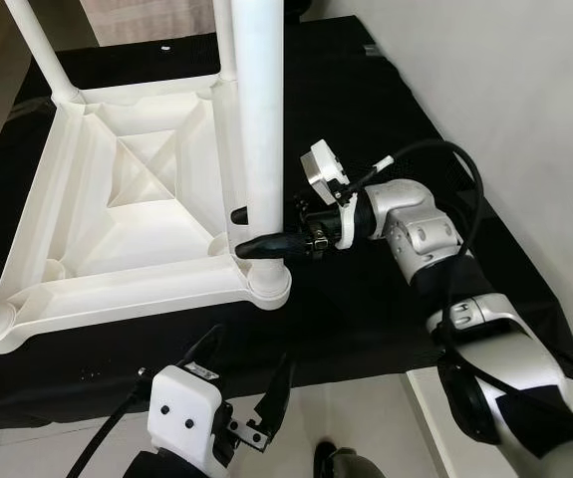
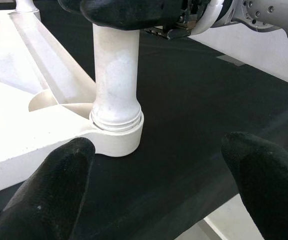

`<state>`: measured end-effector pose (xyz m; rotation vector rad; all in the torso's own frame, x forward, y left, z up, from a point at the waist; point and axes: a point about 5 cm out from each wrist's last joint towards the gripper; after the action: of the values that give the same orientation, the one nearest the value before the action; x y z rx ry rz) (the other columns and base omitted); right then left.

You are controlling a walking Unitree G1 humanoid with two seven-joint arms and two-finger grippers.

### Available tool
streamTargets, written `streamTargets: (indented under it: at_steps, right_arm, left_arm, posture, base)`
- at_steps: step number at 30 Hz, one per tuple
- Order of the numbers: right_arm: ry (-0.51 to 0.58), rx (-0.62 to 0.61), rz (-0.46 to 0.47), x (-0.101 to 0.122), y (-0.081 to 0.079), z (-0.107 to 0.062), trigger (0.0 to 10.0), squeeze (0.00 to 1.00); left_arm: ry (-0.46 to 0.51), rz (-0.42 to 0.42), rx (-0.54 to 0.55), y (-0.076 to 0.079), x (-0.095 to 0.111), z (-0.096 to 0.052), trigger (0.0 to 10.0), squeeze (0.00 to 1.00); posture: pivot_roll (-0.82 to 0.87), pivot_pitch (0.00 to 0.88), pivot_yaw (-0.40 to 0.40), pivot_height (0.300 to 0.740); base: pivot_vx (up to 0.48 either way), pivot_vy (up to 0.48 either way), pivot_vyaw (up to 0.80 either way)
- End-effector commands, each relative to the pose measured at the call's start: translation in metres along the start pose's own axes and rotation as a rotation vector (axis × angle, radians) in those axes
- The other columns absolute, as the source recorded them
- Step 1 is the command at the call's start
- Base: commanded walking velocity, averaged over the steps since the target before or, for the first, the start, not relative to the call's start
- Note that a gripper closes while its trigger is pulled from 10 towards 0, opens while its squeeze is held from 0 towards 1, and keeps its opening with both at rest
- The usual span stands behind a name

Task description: Building children table

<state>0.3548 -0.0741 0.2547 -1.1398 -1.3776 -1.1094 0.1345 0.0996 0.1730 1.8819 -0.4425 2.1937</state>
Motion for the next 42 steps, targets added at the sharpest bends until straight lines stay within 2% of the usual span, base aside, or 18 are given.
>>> streamTargets:
  at_steps: [1,5,8,9,11,12,13,16,21,25,26,27,28,31,32,33,36,42]
  right_arm:
    - [-0.003,0.004,0.020,-0.004,0.000,0.000,0.0,0.00]
    - [0.005,-0.058,-0.004,-0.006,0.001,-0.006,0.0,0.00]
    - [0.038,-0.186,-0.031,-0.008,-0.001,-0.014,0.0,0.00]
    - [0.082,-0.348,0.011,-0.015,-0.005,-0.010,0.0,0.00]
    - [0.026,-0.943,0.061,-0.047,-0.018,0.002,0.0,0.00]
    - [0.014,-1.084,0.117,-0.060,-0.039,0.005,0.0,0.00]
    - [0.009,-1.132,0.154,-0.066,-0.051,0.008,0.0,0.00]
    - [0.013,-1.107,0.175,-0.073,-0.064,0.018,0.0,0.00]
    - [0.062,-1.005,0.147,-0.063,-0.049,0.040,0.0,0.00]
    - [0.089,-0.953,0.147,-0.058,-0.047,0.049,0.0,0.00]
    - [0.103,-0.903,0.147,-0.054,-0.047,0.055,6.4,0.00]
    - [0.103,-0.903,0.147,-0.054,-0.047,0.055,6.4,0.00]
    - [0.104,-0.879,0.157,-0.046,-0.056,0.065,10.0,0.00]
    - [0.111,-0.804,0.151,-0.041,-0.060,0.070,10.0,0.00]
    - [0.116,-0.737,0.133,-0.039,-0.060,0.071,10.0,0.31]
    - [0.118,-0.649,0.118,-0.038,-0.054,0.066,10.0,1.00]
    - [0.115,-0.623,0.106,-0.038,-0.050,0.062,10.0,1.00]
    - [0.077,-0.371,0.008,-0.022,-0.021,0.035,10.0,1.00]
  left_arm:
    - [-0.013,0.012,0.000,0.001,0.001,-0.002,10.0,0.00]
    - [-0.011,0.011,0.000,0.001,0.000,-0.002,10.0,0.00]
    - [-0.009,0.010,0.001,0.001,0.000,0.000,10.0,0.00]
    - [-0.008,0.010,0.003,0.001,0.000,0.000,10.0,0.00]
    - [-0.004,0.010,0.008,-0.001,0.000,0.002,10.0,0.00]
    - [-0.001,0.011,0.009,-0.002,0.000,0.003,10.0,0.00]
    - [0.000,0.011,0.010,-0.002,0.000,0.004,10.0,0.00]
    - [0.004,0.015,0.007,-0.004,-0.001,0.006,10.0,0.00]
    - [0.008,0.007,-0.001,-0.005,-0.005,0.011,10.0,0.00]
    - [0.010,0.010,0.004,-0.006,-0.006,0.012,10.0,0.00]
    - [0.010,0.014,0.014,-0.008,-0.007,0.012,10.0,0.00]
    - [0.010,0.014,0.014,-0.008,-0.007,0.012,10.0,0.00]
    - [0.011,0.019,0.024,-0.009,-0.007,0.012,10.0,0.00]
    - [0.010,0.018,0.024,-0.010,-0.008,0.013,10.0,0.00]
    - [0.010,0.016,0.023,-0.010,-0.008,0.013,10.0,0.00]
    - [0.009,0.012,0.020,-0.009,-0.008,0.013,10.0,0.00]
    - [0.009,0.010,0.019,-0.008,-0.008,0.013,10.0,0.00]
    - [0.002,-0.009,0.024,-0.007,-0.008,0.011,10.0,0.00]
  posture:
    - [0.04,0.238,-0.018,0.740]
    - [0.04,0.234,-0.022,0.740]
    - [0.03,0.235,-0.030,0.740]
    - [0.02,0.235,-0.040,0.740]
    - [0.01,0.235,-0.039,0.740]
    - [0.00,0.240,-0.031,0.740]
    - [0.00,0.238,-0.022,0.740]
    - [0.00,0.235,-0.016,0.740]
    - [-0.02,0.188,-0.014,0.740]
    - [-0.02,0.185,-0.020,0.740]
    - [-0.01,0.182,-0.022,0.740]
    - [-0.01,0.182,-0.022,0.740]
    - [-0.01,0.181,-0.018,0.740]
    - [-0.01,0.182,-0.017,0.740]
    - [-0.01,0.182,-0.017,0.740]
    - [-0.01,0.184,-0.016,0.740]
    - [-0.01,0.186,-0.017,0.740]
    - [0.01,0.199,-0.029,0.740]
  base:
    - [0.000,0.000,0.00]
    - [0.000,0.000,0.00]
    - [0.000,0.000,0.00]
    - [0.000,0.000,0.00]
    - [0.000,0.000,0.00]
    - [0.000,0.000,0.00]
    - [0.000,0.000,0.00]
    - [0.000,0.000,0.00]
    - [0.000,0.000,0.00]
    - [0.000,0.000,0.00]
    - [0.000,0.000,0.00]
    - [0.000,0.000,0.00]
    - [0.000,0.000,0.00]
    - [0.000,0.000,0.00]
    - [0.000,0.000,0.00]
    - [0.000,0.000,0.00]
    - [0.000,0.000,0.00]
    - [0.000,0.000,0.00]
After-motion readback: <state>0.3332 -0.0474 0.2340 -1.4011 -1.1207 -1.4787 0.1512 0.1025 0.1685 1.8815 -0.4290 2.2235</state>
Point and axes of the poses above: a point about 5 cm out from each wrist's last joint towards the gripper, its own z axis pointing out of the wrist towards the gripper, its own x axis along the axis of the wrist's last joint, y = z × x, and after that the axes turned 7 degrees about z, right-handed
